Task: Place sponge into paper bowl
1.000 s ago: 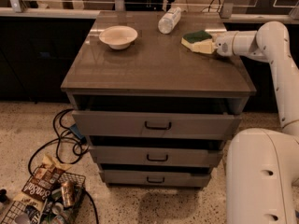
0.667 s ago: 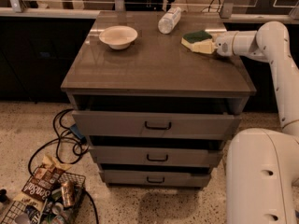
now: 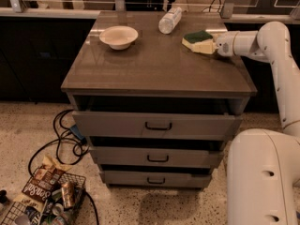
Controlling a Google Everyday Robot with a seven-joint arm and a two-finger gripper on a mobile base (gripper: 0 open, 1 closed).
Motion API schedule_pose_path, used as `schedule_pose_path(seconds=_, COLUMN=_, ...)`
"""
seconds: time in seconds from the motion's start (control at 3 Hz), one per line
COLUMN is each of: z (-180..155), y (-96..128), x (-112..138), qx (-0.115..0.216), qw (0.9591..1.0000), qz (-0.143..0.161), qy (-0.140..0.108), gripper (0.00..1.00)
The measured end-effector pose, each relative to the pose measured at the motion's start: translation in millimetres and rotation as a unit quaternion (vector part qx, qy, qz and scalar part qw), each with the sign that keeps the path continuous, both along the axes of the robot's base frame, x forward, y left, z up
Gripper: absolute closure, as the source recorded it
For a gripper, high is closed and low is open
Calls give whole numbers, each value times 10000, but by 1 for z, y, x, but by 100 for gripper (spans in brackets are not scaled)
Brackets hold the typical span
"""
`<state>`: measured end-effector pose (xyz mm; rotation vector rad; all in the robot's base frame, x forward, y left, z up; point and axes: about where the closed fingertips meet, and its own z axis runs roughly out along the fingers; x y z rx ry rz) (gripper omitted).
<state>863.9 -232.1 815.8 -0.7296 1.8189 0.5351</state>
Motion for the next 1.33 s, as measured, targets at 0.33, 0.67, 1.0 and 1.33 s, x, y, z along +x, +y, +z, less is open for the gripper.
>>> schedule_pose_path(seconds=0.33, z=0, y=0, x=0, qx=-2, qw=10000, qz=0, qy=0, gripper=100)
schedule_pose_path(seconds=0.67, z=0, y=0, x=0, qx=-2, qw=10000, qz=0, qy=0, gripper=100)
schedule_pose_path(seconds=1.0, z=0, y=0, x=0, qx=-4, qw=10000, qz=-1, qy=0, gripper=100)
schedule_pose_path(seconds=1.33, z=0, y=0, x=0, qx=-5, qw=10000, qz=-1, qy=0, gripper=100)
